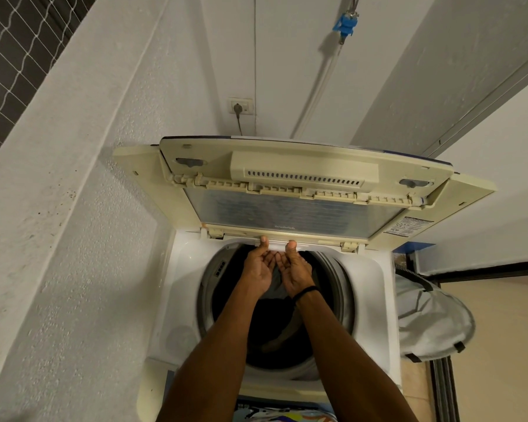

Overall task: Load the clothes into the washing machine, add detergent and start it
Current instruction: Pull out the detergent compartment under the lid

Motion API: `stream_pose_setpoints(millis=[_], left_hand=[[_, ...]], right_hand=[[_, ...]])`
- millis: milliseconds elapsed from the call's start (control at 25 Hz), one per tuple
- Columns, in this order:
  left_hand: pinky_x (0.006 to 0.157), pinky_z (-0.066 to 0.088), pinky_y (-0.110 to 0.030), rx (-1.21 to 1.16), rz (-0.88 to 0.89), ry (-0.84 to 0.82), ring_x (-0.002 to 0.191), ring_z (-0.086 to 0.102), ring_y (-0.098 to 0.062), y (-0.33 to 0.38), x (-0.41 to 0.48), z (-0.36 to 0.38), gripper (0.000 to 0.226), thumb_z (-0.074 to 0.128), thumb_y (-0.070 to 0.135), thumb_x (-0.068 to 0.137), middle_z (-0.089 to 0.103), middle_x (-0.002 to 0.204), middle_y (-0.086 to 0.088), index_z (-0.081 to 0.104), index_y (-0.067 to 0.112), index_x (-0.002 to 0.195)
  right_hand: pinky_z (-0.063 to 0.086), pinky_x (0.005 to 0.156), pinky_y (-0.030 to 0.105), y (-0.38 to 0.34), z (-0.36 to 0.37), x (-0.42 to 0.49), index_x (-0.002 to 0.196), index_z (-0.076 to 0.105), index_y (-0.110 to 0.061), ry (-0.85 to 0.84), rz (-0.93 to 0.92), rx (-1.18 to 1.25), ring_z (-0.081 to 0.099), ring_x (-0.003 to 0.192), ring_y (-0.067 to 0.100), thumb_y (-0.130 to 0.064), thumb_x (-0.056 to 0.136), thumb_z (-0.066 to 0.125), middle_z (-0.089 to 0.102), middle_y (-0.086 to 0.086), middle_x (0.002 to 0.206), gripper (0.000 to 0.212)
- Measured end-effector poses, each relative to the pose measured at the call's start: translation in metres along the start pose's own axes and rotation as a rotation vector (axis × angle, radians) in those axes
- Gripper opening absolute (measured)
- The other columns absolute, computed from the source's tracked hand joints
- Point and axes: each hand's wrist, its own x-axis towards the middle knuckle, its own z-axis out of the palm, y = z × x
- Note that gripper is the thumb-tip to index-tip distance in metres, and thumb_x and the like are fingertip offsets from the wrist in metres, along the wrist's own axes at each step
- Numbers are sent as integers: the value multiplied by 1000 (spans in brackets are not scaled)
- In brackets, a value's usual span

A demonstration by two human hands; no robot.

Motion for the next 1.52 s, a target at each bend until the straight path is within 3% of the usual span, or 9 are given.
stream_pose_setpoints(millis=[120,320,560,800,1160,1240,1360,1440,1520], left_hand=[[87,51,-33,1,10,-17,85,65,-21,0,-2,0,20,63,26,95,72,85,-7,67,6,97],[82,54,-32,29,18,-22,88,69,-22,-3,-6,1,33,66,32,91,72,96,-11,66,4,109],[102,49,-39,75,11,-29,102,65,-26,-2,-5,-2,52,71,38,85,69,111,-15,63,2,122],[112,43,-44,140,-9,-57,122,61,-34,-13,-13,-27,46,73,27,87,66,127,-21,63,4,126],[105,50,-46,295,-1,62,112,67,-32,-20,-26,-39,38,75,24,85,72,113,-20,69,2,116],[99,55,-43,416,13,114,105,70,-28,-18,-26,-40,40,78,35,82,75,106,-16,73,5,108],[93,58,-39,582,37,188,94,71,-23,-15,-31,-40,45,75,47,82,77,98,-11,75,6,100],[90,57,-40,639,51,223,89,71,-24,-15,-35,-43,46,72,47,85,77,96,-13,75,2,97],[91,58,-42,665,41,257,89,72,-25,-15,-43,-53,42,72,44,85,77,96,-14,75,3,92]], right_hand=[[59,75,26,0,-2,0,106,63,-1,-5,-3,-21,71,82,17,-28,84,73,71,12,91,36],[53,97,39,5,-7,4,119,59,5,10,5,-76,67,92,24,-37,79,78,68,17,99,62],[54,97,39,0,-5,-3,119,60,2,9,18,-82,68,97,26,-36,80,77,68,18,104,57],[56,85,31,9,-21,-27,119,64,-3,-64,49,-62,70,98,23,-30,88,69,71,17,109,42],[58,82,29,10,-25,-39,116,64,-2,-5,88,-76,70,100,23,-25,92,64,71,18,111,33],[58,81,29,9,-21,-40,112,65,-6,57,76,-81,70,94,21,-19,93,64,72,14,103,23],[57,62,22,9,-22,-41,96,67,-11,93,82,-156,64,68,11,-22,91,67,67,3,77,12],[46,46,20,9,-24,-44,76,61,-17,45,65,-273,49,51,8,-31,90,67,53,-2,60,20],[39,42,19,13,-21,-56,72,56,-19,17,60,-378,43,48,8,-31,92,63,46,-2,58,25]])
